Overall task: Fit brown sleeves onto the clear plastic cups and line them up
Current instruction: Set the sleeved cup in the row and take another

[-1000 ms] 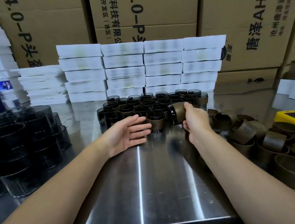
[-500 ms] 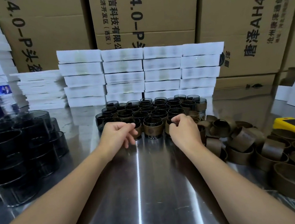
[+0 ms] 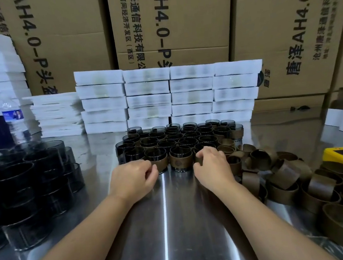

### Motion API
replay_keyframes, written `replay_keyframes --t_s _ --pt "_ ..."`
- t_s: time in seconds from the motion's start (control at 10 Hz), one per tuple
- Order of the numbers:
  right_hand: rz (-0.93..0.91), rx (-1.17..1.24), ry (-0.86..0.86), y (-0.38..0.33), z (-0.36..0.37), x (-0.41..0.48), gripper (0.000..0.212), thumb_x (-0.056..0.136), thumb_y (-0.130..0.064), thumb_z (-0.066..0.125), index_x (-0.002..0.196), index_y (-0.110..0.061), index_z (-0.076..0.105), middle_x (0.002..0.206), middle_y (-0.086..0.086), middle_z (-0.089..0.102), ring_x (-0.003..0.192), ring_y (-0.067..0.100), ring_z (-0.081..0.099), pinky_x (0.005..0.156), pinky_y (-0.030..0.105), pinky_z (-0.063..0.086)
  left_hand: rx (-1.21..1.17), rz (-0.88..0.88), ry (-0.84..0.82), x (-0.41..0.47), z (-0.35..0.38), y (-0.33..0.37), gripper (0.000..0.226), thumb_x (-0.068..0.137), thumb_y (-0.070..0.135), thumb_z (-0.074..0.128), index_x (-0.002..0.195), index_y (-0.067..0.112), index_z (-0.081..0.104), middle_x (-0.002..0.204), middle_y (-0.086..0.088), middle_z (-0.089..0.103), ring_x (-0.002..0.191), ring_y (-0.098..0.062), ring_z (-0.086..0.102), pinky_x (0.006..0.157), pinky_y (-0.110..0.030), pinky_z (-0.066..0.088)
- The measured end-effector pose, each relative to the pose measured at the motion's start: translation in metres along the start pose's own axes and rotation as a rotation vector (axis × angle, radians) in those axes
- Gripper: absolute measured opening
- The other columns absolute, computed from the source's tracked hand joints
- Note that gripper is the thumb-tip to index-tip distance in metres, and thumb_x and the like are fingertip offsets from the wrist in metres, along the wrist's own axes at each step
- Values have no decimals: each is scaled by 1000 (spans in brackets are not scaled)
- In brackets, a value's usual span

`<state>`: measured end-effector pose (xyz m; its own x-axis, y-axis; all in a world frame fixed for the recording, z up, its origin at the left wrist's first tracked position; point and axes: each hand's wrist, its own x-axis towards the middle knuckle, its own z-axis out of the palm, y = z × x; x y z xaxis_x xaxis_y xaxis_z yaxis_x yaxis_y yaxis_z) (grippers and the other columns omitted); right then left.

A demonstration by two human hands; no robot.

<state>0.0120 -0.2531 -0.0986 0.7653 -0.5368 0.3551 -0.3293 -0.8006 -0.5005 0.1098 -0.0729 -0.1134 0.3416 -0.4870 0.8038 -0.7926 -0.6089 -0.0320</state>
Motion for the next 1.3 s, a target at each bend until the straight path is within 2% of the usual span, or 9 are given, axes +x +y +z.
replay_keyframes --t_s 0.2,0.3,0.4,0.5,0.6,0.7,0.9,1.1,1.3 --pt "13 -5 -23 -1 2 -1 42 92 -24 49 134 -19 46 153 3 25 138 25 24 109 35 26 231 132 -70 -9 -12 5 30 76 27 55 49 14 53 53 -1 52 51 -24 53 45 -25 34" --pt "20 2 -33 -2 4 -4 41 92 -25 50 132 -20 46 153 4 22 137 26 23 108 38 28 348 -12 -146 -7 -15 3 19 63 23 75 62 10 61 72 -9 59 69 -29 58 62 -35 42" --pt "24 5 -31 -3 4 -5 40 92 -26 50 131 -21 46 152 4 22 137 25 23 109 39 30 417 -233 -237 -4 -19 -2 25 74 31 64 91 12 67 114 -8 59 106 -30 53 92 -44 36" --pt "21 -1 -35 -3 5 -5 40 92 -27 50 131 -22 46 152 4 21 137 26 23 109 39 30 434 -389 -249 -4 -22 -16 41 83 39 52 119 21 59 152 -5 31 140 -29 23 114 -48 7" --pt "17 -1 -41 -3 6 -6 39 92 -27 50 130 -22 46 152 4 20 137 26 23 108 39 29 361 -494 -124 -1 -31 -29 48 81 32 62 125 16 57 158 -17 18 148 -33 3 115 -51 -7" --pt "13 0 -40 -4 6 -6 39 92 -28 50 131 -22 46 152 4 20 138 26 23 109 39 29 373 -524 60 4 -43 -40 49 75 14 69 123 9 60 156 -25 20 147 -37 4 115 -53 -11" --pt "4 7 -49 -4 6 -6 39 92 -28 51 130 -21 47 152 4 20 138 26 22 110 39 29 488 -730 -131 3 -47 -49 52 86 6 51 137 12 45 155 -33 7 146 -40 -8 113 -60 -10" --pt "3 18 -56 -5 6 -6 39 92 -27 51 130 -21 48 153 4 19 138 26 22 110 39 28 480 -760 -235 0 -50 -53 46 87 10 54 132 12 53 149 -20 33 146 -35 6 114 -59 -9" --pt "-5 24 -64 -5 5 -6 38 91 -27 51 129 -21 48 152 4 19 138 26 23 108 38 28 474 -836 -223 3 -54 -56 32 87 11 59 118 9 62 153 -22 22 134 -38 22 112 -45 10"
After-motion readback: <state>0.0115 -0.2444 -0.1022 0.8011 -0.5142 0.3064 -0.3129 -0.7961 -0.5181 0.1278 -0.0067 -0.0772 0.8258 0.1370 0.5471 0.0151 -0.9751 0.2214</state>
